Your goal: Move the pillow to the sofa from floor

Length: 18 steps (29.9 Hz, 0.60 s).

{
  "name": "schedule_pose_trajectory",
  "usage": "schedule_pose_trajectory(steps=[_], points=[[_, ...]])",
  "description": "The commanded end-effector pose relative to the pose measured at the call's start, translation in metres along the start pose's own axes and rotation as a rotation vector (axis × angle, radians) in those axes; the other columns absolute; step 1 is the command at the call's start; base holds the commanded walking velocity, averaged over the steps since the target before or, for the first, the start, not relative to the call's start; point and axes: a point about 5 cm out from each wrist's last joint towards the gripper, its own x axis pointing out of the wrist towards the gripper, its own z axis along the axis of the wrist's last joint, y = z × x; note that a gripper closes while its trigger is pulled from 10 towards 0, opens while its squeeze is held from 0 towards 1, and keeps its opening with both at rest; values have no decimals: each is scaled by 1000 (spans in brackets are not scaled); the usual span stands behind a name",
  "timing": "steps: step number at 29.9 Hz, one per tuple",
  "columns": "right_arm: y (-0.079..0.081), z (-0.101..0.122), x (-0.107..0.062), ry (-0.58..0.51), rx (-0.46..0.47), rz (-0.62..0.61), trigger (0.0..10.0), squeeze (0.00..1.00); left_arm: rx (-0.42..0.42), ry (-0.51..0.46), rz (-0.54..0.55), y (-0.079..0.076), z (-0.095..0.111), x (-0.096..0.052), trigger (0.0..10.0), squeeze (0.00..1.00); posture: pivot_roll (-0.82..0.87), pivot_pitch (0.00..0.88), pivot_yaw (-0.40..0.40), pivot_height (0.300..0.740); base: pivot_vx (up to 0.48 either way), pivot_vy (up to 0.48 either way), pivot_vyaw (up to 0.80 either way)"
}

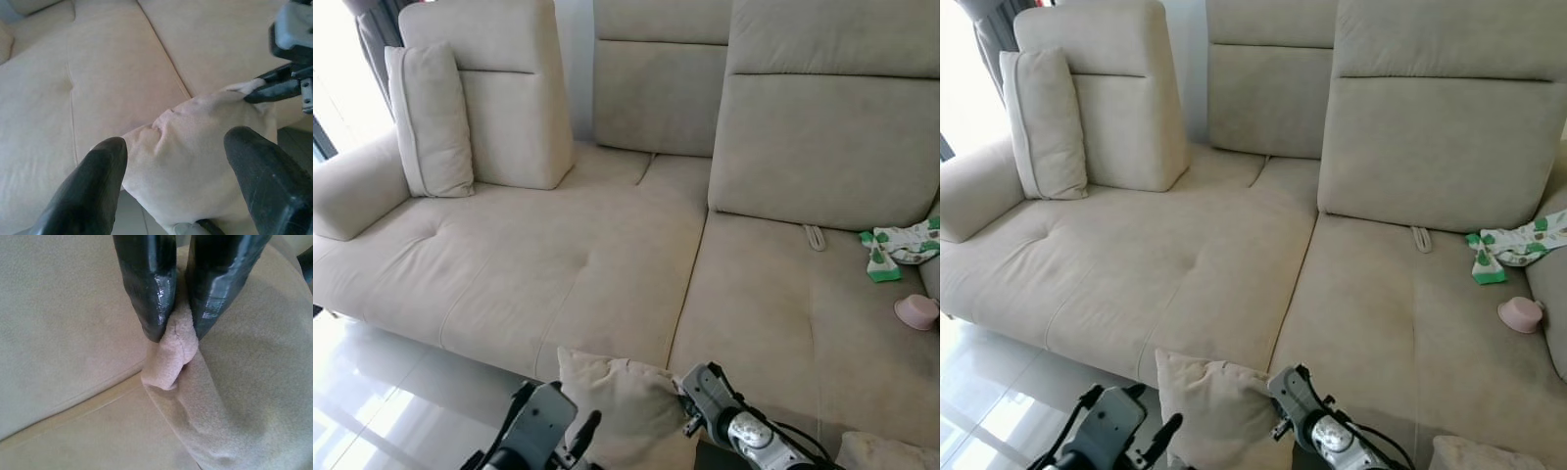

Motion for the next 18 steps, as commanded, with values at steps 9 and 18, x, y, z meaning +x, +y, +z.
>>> schedule_pose_trajectory(steps=[9, 18], points=[[7, -12, -21, -152, -59, -28, 0, 0, 15, 23, -24, 0, -9, 27, 10000, 0, 242, 30, 48, 600, 0, 0, 0], [11, 1, -36, -321, -253, -2, 0, 0, 107, 85, -99, 8, -18, 54, 10000, 0, 134, 0, 55, 600, 0, 0, 0]])
